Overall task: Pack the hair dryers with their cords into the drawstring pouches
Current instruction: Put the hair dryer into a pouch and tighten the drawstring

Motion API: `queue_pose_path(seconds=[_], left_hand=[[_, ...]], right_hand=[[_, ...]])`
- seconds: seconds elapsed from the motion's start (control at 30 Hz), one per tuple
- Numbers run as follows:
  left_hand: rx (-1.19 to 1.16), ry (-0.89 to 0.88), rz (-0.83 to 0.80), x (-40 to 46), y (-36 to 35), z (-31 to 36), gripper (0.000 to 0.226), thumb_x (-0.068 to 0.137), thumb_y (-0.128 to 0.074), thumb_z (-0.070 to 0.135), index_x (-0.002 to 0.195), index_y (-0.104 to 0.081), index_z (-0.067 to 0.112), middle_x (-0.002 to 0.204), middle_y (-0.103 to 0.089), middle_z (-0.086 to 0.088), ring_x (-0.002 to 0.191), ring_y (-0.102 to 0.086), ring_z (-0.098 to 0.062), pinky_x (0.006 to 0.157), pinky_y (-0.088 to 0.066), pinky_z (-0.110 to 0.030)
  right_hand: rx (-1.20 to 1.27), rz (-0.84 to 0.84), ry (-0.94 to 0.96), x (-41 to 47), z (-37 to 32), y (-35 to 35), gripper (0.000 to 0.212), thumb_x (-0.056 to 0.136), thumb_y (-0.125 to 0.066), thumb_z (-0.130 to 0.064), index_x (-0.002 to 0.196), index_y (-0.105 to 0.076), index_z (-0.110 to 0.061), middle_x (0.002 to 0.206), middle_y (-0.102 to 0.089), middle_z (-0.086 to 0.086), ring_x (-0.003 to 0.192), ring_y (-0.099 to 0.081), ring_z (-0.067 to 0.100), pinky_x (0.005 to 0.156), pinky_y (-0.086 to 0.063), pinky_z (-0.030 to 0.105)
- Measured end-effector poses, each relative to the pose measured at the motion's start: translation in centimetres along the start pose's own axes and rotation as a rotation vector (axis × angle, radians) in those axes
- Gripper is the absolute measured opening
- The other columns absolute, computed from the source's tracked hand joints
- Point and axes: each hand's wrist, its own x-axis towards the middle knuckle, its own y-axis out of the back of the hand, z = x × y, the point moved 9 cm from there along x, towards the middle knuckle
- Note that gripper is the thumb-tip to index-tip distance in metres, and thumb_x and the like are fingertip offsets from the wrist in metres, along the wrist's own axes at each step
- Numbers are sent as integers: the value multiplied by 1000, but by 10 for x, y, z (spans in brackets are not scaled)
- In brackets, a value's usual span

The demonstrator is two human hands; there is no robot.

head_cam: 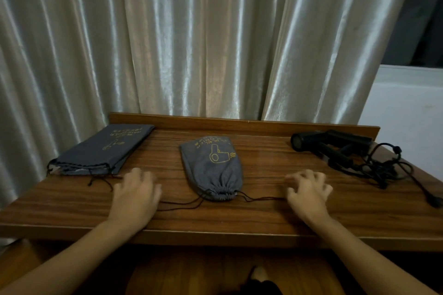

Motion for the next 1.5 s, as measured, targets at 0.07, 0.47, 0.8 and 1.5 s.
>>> queue_pose_path(seconds=[0.07,0.47,0.8,1.5], left_hand=[[25,-175,-23,-6,-1,50,40,98,-32,53,117,-54,26,117,-52,4,111,-45,-15,93,-37,-35],[-568,-258,-403,-11,-41,86,39,103,-41,29,68,-59,27,71,-61,9,76,-55,-3,82,-39,-30],[-815,61,-536,-8,-54,62,36,100,-49,25,78,-73,10,56,-62,11,59,-56,7,69,-37,-21],[-1389,447,-279,-61,-45,108,14,93,-61,7,86,-73,6,71,-73,-9,55,-63,-11,51,-52,-20]], right_hand=[[-90,-74,256,-13,-55,-14,38,90,-44,-40,125,-56,-34,131,-44,-8,130,-26,16,107,-21,42],[108,-287,437,-35,-102,-44,32,104,-41,-35,80,-59,-24,80,-59,-11,89,-47,11,86,-32,33],[319,-285,305,-36,-90,-40,16,98,-57,-31,89,-70,-25,60,-56,-16,65,-55,-2,71,-49,28],[766,-587,288,-70,-151,-56,47,82,-37,19,102,-72,-4,86,-69,5,81,-59,11,74,-47,25]])
